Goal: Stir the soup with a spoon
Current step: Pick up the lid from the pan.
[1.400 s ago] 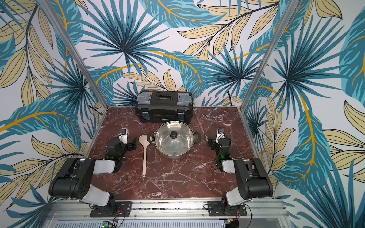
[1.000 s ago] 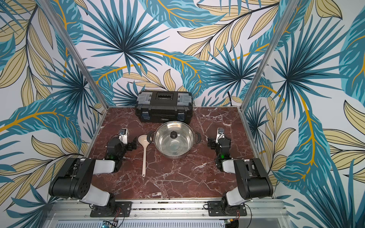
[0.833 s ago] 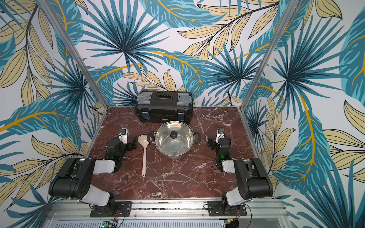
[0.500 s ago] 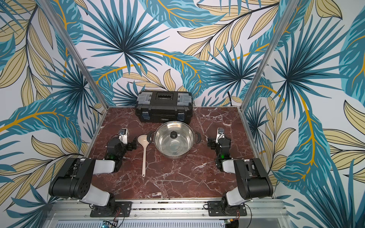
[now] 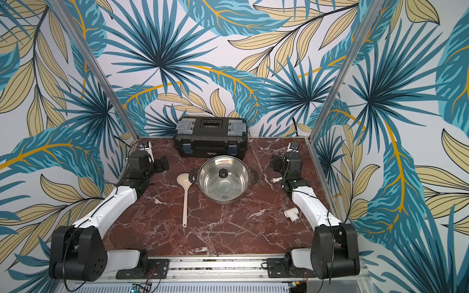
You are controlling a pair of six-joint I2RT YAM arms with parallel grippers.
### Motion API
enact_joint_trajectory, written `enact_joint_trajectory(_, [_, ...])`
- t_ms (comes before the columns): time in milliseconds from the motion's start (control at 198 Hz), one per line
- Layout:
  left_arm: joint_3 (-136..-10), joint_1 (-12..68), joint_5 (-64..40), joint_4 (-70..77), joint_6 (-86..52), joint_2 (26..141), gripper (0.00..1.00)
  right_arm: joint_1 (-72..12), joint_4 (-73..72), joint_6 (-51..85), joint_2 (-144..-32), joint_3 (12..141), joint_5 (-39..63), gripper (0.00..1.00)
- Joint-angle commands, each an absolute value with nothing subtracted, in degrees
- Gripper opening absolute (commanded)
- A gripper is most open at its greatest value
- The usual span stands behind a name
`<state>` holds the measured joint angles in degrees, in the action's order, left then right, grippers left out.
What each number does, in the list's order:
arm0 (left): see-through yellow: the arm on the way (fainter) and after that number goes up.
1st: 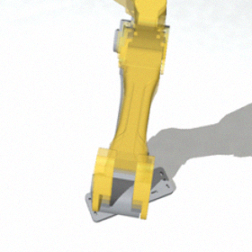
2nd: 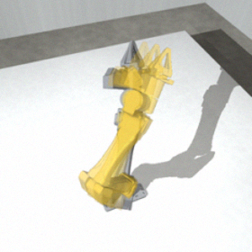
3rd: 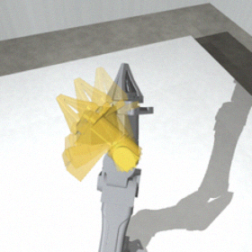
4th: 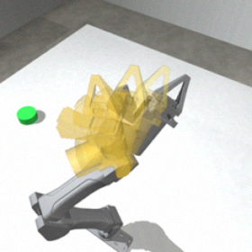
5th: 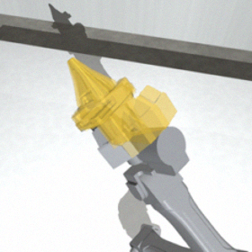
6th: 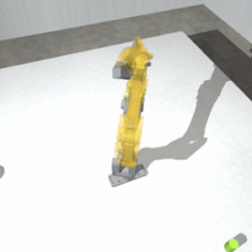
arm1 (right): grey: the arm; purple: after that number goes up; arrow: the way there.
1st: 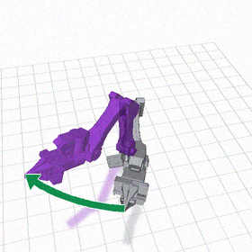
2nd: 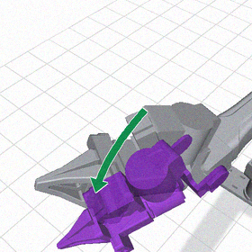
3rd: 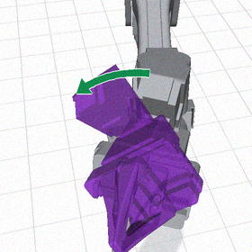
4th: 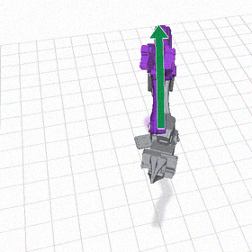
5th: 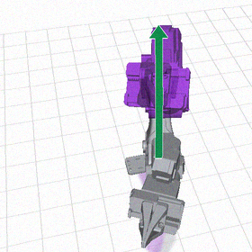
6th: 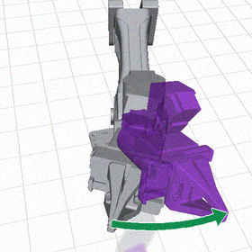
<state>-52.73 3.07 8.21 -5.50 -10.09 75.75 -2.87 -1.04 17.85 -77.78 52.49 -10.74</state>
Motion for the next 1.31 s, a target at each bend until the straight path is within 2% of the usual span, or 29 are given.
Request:
enact_joint_trajectory(0, [-61.86, 5.23, 2.35, -25.54, -16.26, 76.1, 1.0, -2.94, 16.29, 26.59, -78.97, 55.93, -2.93, 1.0])
enact_joint_trajectory(166, [-72.88, 14.98, 0.59, -37.44, -19.06, 78.23, 1.0, -4.68, 19.15, 27.69, -73.36, 57.36, -0.19, 1.0])
enact_joint_trajectory(328, [-81.26, 25.44, 0.59, -42.75, -22.03, 83.95, 1.0, -7.52, 25.9, 26.04, -69.77, 60.35, -1.52, 0.97])
enact_joint_trajectory(605, [-100.81, 39.8, 5.69, -53.81, -21.44, 101.9, 1.0, -11.54, 32.93, 25.87, -62.72, 62.43, -3.76, 0.95])
enact_joint_trajectory(685, [-107.04, 42.66, 9.4, -57.41, -20.46, 107.21, 0.96, -11.97, 34.49, 25.89, -61.34, 62.96, -3.75, 0.95])
enact_joint_trajectory(816, [-114.02, 44.93, 12.33, -61.89, -19.7, 113.36, 0.86, -12.39, 36.33, 26.17, -59.31, 63.49, -3.1, 0.95])
enact_joint_trajectory(978, [-114.69, 45.0, 13.6, -62.13, -20.36, 114.95, 0.75, -12.57, 37.39, 26.01, -57.67, 63.42, -2.81, 0.95])
enact_joint_trajectory(1300, [-114.22, 45.0, 16.58, -59.69, -21.19, 114.68, 0.77, -12.57, 37.05, 26.63, -57.78, 62.1, -1.85, 0.94])
